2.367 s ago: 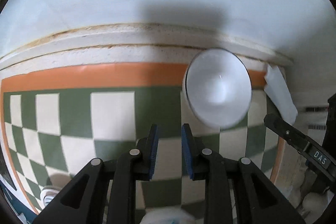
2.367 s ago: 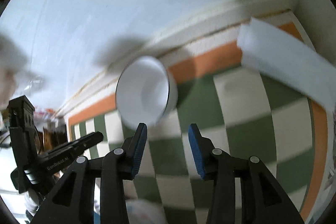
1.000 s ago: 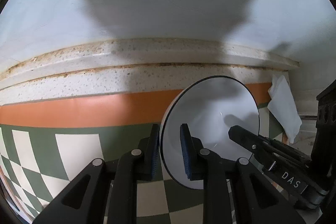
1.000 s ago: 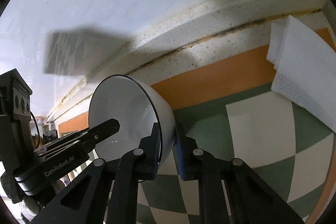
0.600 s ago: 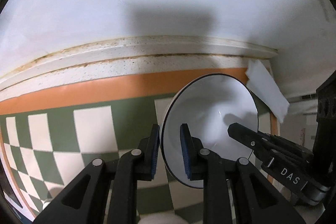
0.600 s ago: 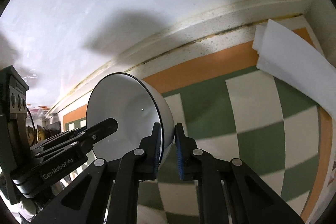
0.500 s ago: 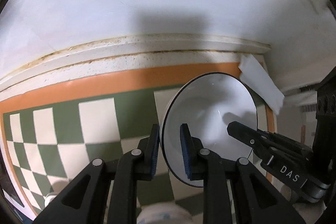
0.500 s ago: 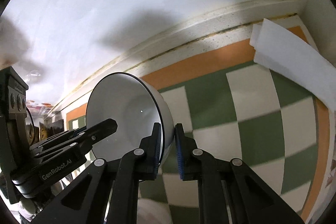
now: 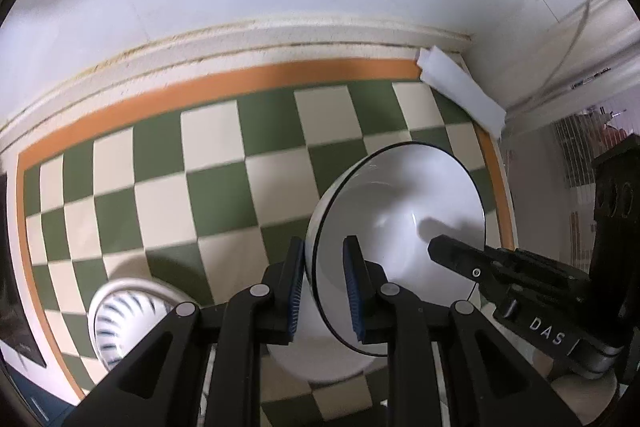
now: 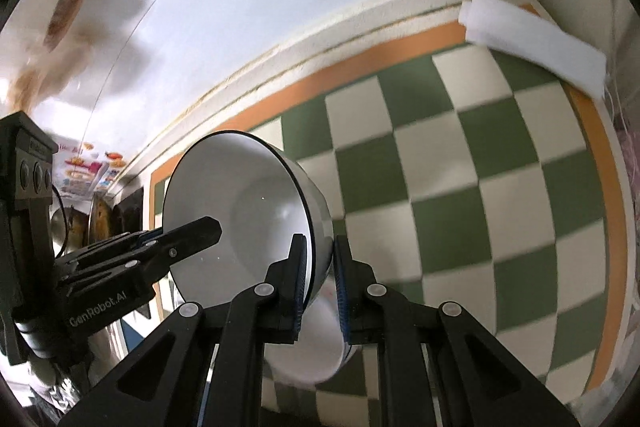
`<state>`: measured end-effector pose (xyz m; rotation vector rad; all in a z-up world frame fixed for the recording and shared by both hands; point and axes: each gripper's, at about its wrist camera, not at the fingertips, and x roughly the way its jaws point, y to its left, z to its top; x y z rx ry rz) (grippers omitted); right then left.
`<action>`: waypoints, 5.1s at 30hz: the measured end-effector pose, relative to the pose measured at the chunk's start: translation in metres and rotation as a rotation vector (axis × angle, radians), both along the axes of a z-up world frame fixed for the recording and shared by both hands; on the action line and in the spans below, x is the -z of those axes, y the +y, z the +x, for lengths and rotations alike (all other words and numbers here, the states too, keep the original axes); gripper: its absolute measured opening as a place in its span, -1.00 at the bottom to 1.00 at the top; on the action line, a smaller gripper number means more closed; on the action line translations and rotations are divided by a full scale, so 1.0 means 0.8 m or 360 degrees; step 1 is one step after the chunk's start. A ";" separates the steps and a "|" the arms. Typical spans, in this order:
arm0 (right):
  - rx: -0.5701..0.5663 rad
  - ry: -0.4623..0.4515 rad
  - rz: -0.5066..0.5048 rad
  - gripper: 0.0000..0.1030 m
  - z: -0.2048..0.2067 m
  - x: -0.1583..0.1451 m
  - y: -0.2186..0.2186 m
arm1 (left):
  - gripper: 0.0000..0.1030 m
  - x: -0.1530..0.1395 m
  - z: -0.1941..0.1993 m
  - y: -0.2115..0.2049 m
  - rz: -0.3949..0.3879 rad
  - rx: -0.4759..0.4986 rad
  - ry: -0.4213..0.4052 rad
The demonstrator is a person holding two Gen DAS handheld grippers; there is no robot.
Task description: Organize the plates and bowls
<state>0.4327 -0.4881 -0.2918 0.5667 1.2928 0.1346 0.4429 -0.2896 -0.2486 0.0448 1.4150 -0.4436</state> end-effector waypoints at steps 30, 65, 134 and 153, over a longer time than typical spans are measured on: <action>-0.0140 0.0258 -0.0021 -0.69 -0.075 0.077 0.041 | -0.66 0.084 -0.074 0.031 0.0184 0.0037 0.0163; -0.0128 0.0180 -0.0251 -0.57 -0.096 0.020 0.054 | -0.64 0.014 -0.099 0.042 0.0209 0.0110 -0.0059; -0.0027 0.0289 0.0472 0.89 -0.064 0.182 0.025 | 0.80 0.156 -0.013 0.045 -0.0012 0.0013 0.0476; -0.0086 0.0315 0.0448 0.22 -0.033 0.202 0.057 | 0.13 0.152 -0.022 0.048 -0.0142 0.0010 0.0569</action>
